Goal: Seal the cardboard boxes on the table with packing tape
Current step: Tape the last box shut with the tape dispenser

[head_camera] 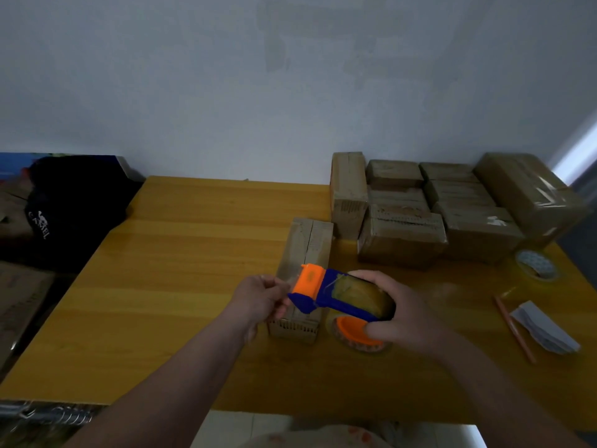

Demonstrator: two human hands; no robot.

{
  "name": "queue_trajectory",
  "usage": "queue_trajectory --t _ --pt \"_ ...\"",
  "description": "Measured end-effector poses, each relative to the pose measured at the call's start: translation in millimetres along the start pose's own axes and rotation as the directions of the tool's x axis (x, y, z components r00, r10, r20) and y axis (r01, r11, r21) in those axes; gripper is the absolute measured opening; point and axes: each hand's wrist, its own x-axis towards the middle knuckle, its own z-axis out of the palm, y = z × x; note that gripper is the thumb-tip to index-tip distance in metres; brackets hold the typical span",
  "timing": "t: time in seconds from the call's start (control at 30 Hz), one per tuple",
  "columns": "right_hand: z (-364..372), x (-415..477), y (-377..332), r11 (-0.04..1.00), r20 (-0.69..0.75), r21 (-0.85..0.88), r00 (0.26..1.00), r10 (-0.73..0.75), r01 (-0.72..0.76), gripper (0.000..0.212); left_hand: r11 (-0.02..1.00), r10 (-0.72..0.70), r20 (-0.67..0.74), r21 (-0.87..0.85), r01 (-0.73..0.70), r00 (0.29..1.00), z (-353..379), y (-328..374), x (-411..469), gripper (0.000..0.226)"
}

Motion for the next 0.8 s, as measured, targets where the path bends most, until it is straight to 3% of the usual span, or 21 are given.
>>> queue_trajectory --t 0.1,0.27,0.4,0.8 --pt "-0.3 -2.8 -1.2 0.996 0.057 -0.083 0.998 -0.025 0.029 0.079 0.995 0.038 -0.005 0.091 -0.037 0.999 -5.3 -5.0 1.8 0.025" --pt "-23.1 -17.0 6.9 0.947 0.092 -0.318 0.996 -0.004 0.034 0.078 0.969 0.106 -0.181 0.238 -0.061 0.978 -36.9 -17.1 5.9 0.023" --pt "-23.8 -19.5 21.9 0.945 0.095 -0.327 0.995 0.013 0.018 0.078 0.937 0.144 -0.207 0.343 -0.066 0.968 -38.7 -31.8 4.2 0.027" --pt "-4.3 -6.2 51.4 0.879 0.111 -0.476 0.994 0.015 0.04 0.083 0.916 0.178 -0.303 0.398 -0.045 0.936 -35.9 -60.6 7.8 0.036"
